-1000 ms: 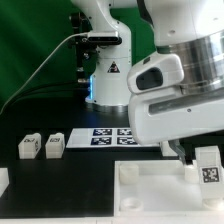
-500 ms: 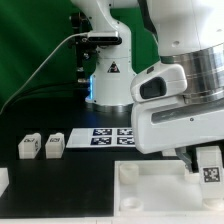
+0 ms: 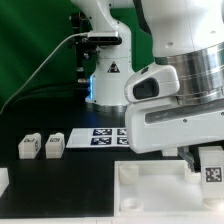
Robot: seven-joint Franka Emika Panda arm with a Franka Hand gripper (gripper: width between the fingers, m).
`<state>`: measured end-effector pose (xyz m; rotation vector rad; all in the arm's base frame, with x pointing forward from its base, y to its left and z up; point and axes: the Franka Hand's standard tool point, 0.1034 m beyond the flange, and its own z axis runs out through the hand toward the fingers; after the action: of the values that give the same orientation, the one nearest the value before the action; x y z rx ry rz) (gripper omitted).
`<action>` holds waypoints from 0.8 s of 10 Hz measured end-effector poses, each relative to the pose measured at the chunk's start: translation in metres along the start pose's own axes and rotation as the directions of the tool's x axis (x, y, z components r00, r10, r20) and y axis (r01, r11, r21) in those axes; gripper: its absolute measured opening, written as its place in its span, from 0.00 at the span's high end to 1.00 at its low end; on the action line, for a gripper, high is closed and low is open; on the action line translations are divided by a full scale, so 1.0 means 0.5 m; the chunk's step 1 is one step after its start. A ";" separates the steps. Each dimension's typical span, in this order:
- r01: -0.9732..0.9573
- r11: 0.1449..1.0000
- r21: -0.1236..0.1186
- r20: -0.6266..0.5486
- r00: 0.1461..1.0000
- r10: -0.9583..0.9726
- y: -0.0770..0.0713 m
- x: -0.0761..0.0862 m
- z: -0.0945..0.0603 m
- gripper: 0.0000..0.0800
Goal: Assemble one leg
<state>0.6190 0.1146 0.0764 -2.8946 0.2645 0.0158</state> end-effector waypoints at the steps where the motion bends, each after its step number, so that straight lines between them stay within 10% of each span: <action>1: -0.098 0.995 0.014 -0.001 0.995 0.098 0.002 0.005 0.001 0.63; 5: -0.785 0.615 0.080 0.050 0.619 0.784 -0.010 0.012 0.008 0.63; 8: -0.919 0.388 0.068 0.073 0.392 0.917 -0.003 0.016 0.005 0.63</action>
Offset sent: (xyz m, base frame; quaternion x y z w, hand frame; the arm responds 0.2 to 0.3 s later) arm 0.0137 0.0235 0.0011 0.0811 -0.0336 0.5446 0.8341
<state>0.6272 0.1152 0.0740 -2.2148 1.7856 0.2194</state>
